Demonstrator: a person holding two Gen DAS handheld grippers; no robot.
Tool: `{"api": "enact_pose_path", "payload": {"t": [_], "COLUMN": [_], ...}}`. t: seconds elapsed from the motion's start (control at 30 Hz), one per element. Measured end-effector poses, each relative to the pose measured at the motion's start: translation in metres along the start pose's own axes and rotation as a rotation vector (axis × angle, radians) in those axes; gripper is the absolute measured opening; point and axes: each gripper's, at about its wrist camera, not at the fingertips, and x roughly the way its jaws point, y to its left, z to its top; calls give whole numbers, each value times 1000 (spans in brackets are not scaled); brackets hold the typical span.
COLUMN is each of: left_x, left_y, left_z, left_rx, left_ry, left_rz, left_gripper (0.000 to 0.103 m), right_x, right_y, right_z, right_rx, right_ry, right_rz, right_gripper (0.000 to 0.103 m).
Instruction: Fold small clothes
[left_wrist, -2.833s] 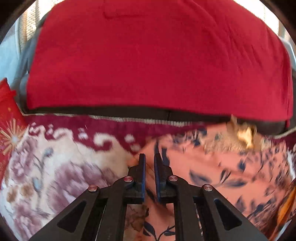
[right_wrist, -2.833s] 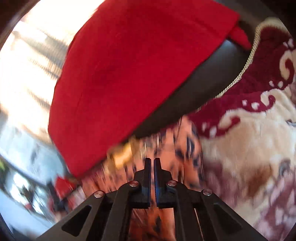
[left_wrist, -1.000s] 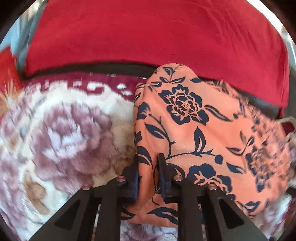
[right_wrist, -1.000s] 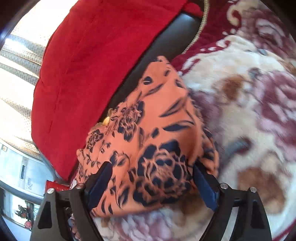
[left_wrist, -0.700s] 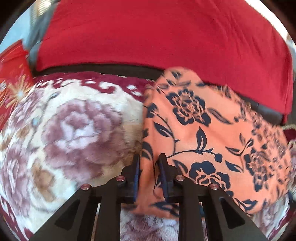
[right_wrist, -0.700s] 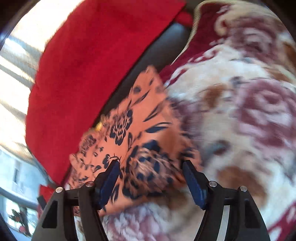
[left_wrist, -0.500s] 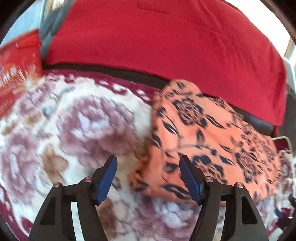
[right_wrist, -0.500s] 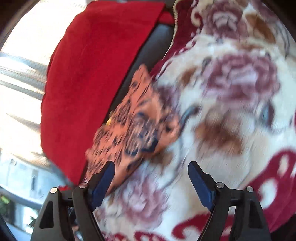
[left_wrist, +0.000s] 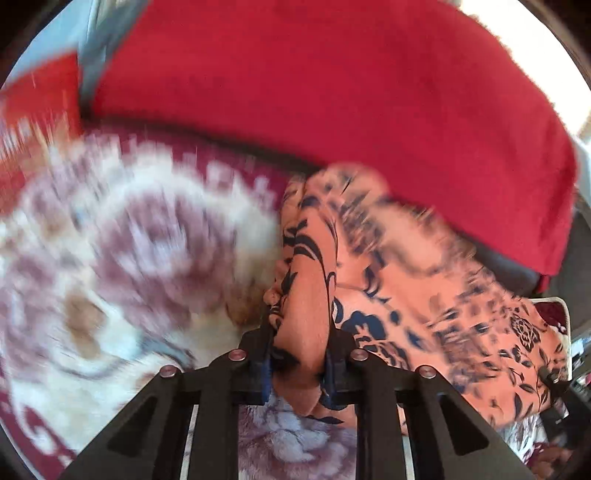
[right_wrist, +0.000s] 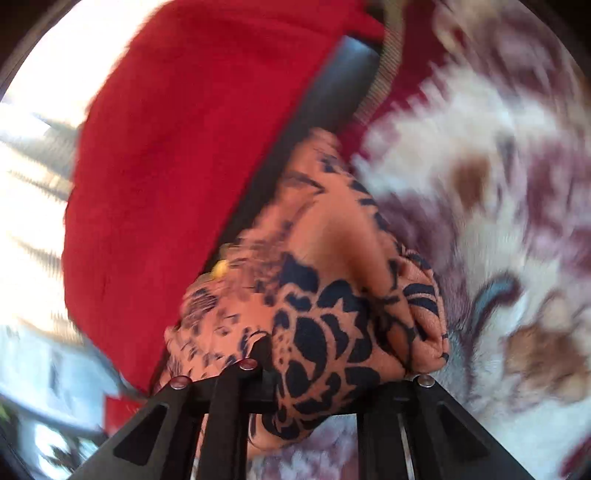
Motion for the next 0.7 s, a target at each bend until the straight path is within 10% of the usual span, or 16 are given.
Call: {"api": "enact_pose_path", "payload": {"t": [0.2,0.27,0.33,0.4,0.47,0.57,0.7], "left_x": [-100,-90,-59,-31,-44,-59,-52], "left_y": [2,17,39,73,96,92,67], "left_z": [-47,-87,-119,-141,-137,-107,-58], "left_rx": [4,17,29,-26,-113,-42,55], "left_ry": [-132,-59,62,198,162,84,25], "left_rz": [-73,-37,13,23,-65,21,-51], "left_gripper": [23,37,44,48,49,56,67], "right_x": [-78,-78,-67,-71,-95,-120,-127], "right_y": [17,-16,-69,-110,-135,-140,-121], "right_z": [-23,-44,-66,-80,-81,-65,-36], "right_rx": [-133,-133,-98,-2,47,23,-23], "right_ry": [-51,29,146,180,123,31,-12], "right_rz": [44,12,-56,-81,-34,-110,-94], "right_gripper": [17,29,77,75,75,77,77]}}
